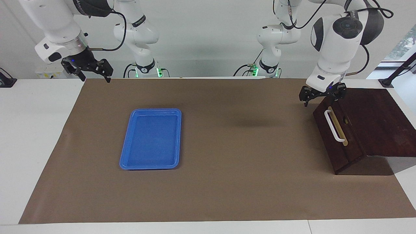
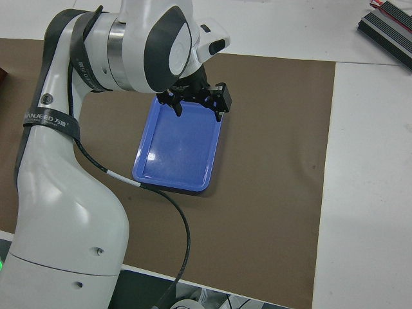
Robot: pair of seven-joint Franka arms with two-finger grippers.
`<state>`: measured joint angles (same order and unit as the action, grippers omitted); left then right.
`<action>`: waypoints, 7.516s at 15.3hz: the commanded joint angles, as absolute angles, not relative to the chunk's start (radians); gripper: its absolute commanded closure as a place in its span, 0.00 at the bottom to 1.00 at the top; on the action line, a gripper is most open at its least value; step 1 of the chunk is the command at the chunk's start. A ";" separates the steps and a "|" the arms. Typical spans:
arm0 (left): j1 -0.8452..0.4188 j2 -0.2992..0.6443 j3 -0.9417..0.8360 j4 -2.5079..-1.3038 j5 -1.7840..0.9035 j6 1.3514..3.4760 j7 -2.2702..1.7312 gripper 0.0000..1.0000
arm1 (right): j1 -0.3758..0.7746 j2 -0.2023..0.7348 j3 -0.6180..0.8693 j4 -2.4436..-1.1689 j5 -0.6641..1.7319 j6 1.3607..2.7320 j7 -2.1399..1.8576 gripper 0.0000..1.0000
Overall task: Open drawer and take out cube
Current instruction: 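Grasp the white drawer handle with the left gripper, then pull the drawer open toward the robot with the left gripper, then lower the left gripper into the drawer and grasp the yellow cube, then lift the cube with the left gripper while the right gripper reaches over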
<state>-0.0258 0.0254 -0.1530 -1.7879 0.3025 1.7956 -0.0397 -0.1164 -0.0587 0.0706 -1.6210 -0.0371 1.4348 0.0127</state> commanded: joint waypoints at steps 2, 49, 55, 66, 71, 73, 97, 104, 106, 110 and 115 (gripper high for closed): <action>-0.026 0.095 -0.146 -1.848 0.490 1.940 -0.153 0.00 | -0.135 -0.074 0.084 -1.632 -0.043 1.427 -0.006 0.00; -0.163 0.187 -0.146 -1.753 0.310 1.891 -0.189 0.00 | -0.127 -0.075 0.084 -1.632 -0.043 1.425 -0.009 0.00; -0.117 0.167 -0.088 -1.542 0.129 1.691 -0.222 0.00 | -0.127 -0.074 0.084 -1.631 -0.043 1.425 -0.011 0.00; 0.020 0.063 0.017 -1.705 0.049 1.797 -0.976 0.00 | -0.126 -0.075 0.084 -1.632 -0.041 1.424 -0.015 0.00; 0.023 0.031 0.017 -1.847 0.051 1.888 -1.275 0.00 | -0.126 -0.075 0.084 -1.632 -0.041 1.424 -0.015 0.00; 0.021 0.038 0.015 -1.859 0.051 1.896 -1.311 0.00 | -0.126 -0.075 0.086 -1.632 -0.041 1.424 -0.015 0.00; 0.032 0.075 0.015 -1.948 0.051 2.063 -1.440 0.46 | -0.124 -0.084 0.106 -1.649 -0.037 1.427 -0.009 0.00; 0.032 0.095 0.014 -1.850 0.051 1.973 -1.434 1.00 | -0.126 -0.083 0.106 -1.644 -0.028 1.427 -0.011 0.00; 0.029 0.149 0.011 -1.678 0.046 1.822 -1.437 1.00 | -0.124 -0.081 0.106 -1.643 -0.023 1.434 -0.008 0.00; -0.141 0.227 0.015 -1.456 0.021 1.614 -1.559 1.00 | -0.126 -0.078 0.106 -1.637 -0.021 1.436 -0.012 0.00; -0.381 0.233 0.012 -1.437 0.041 1.621 -1.880 1.00 | -0.141 -0.083 0.100 -1.655 0.060 1.439 -0.006 0.00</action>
